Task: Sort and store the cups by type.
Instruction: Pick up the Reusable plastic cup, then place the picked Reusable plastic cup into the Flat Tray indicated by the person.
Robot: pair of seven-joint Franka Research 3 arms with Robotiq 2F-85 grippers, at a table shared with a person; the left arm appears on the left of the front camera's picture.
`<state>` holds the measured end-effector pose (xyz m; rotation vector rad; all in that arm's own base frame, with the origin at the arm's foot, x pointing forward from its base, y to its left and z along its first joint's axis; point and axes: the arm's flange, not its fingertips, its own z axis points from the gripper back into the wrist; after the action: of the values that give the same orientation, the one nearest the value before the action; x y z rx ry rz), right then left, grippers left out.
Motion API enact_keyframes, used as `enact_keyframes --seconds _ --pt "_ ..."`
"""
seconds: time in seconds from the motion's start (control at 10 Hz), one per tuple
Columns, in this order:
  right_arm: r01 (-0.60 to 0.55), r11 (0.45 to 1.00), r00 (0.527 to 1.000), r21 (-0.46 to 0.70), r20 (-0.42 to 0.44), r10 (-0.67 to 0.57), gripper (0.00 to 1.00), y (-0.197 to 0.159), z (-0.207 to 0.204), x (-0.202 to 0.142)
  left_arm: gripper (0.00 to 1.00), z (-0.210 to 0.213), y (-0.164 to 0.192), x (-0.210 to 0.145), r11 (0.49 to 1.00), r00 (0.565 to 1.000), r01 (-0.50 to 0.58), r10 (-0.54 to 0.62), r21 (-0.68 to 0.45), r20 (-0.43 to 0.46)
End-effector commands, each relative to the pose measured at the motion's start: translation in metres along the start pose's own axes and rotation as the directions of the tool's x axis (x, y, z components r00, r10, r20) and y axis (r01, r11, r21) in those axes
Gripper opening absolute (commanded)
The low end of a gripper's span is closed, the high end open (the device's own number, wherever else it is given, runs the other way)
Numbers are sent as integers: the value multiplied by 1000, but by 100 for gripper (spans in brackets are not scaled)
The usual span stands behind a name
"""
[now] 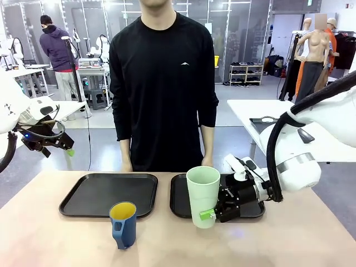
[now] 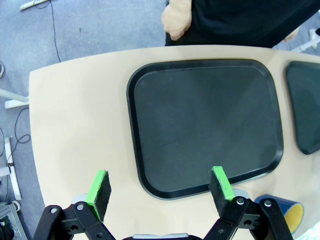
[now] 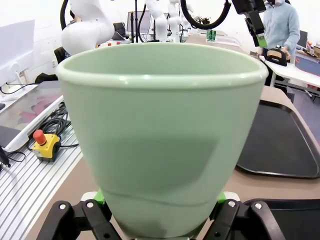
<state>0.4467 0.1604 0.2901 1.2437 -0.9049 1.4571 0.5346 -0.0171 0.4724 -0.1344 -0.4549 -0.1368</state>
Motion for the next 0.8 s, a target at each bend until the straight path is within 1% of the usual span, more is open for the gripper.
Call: enact_keyframes --seconds 0.0,0.7 --pt "-13 1000 1000 2 3 13 43 0 -3 1 100 1 2 0 1000 1000 -3 3 -3 8" --pt "-13 1000 1000 2 3 13 43 0 -3 1 100 1 2 0 1000 1000 -3 3 -3 8"
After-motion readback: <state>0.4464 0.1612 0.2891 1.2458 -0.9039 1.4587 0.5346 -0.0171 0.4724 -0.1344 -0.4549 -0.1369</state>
